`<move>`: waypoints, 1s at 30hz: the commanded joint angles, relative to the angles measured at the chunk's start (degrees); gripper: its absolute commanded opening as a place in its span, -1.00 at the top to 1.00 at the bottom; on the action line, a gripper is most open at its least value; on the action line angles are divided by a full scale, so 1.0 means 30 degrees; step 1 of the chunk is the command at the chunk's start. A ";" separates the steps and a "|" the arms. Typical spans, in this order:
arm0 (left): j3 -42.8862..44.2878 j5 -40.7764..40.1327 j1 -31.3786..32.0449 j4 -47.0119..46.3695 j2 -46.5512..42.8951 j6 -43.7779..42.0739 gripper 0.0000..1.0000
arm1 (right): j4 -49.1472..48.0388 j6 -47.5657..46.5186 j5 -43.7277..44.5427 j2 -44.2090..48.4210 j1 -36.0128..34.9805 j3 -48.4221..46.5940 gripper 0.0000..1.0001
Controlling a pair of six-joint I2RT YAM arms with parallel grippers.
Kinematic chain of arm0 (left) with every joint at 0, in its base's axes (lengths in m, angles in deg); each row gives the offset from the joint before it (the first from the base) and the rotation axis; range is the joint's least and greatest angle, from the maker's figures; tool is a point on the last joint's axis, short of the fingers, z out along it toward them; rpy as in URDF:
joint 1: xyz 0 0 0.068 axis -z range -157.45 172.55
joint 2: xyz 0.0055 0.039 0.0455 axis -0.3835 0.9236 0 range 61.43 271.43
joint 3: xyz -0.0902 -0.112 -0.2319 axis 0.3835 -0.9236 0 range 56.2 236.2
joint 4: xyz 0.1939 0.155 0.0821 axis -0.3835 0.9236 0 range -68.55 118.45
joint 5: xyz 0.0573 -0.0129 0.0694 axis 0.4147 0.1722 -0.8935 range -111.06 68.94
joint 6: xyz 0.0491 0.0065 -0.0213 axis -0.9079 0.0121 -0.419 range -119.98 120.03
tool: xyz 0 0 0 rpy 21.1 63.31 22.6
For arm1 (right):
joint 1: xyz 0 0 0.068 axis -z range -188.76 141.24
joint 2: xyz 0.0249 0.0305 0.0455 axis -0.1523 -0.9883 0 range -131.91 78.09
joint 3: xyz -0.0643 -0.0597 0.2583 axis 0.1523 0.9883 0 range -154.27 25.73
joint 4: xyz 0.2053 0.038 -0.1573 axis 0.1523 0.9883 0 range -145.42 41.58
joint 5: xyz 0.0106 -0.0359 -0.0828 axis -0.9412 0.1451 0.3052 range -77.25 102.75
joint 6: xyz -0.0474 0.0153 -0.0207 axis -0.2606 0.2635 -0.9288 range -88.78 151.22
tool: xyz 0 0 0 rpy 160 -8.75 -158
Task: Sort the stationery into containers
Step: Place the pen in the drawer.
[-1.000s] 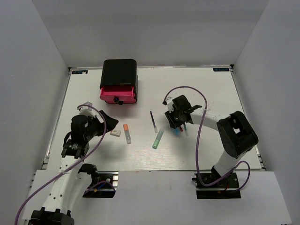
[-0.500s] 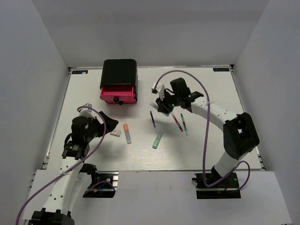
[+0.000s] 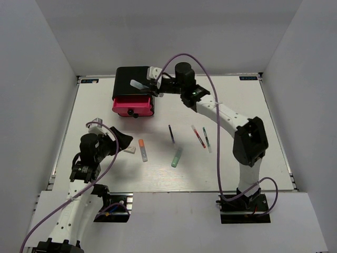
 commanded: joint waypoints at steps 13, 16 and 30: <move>-0.0588 0.0148 0.0072 -0.0297 -0.0285 0.0405 -0.88 | -0.4628 0.3194 0.0180 -0.4275 -0.1106 -0.2901 1.00; -0.0766 0.0148 0.0072 -0.0705 -0.0285 0.0405 -0.88 | -0.3780 0.2377 -0.0260 -0.3748 -0.1193 -0.1993 0.93; -0.0240 0.0500 0.0072 -0.1526 0.1324 0.0405 -0.88 | 0.0851 0.0615 -0.0438 -0.4802 -0.1076 -0.4100 -0.07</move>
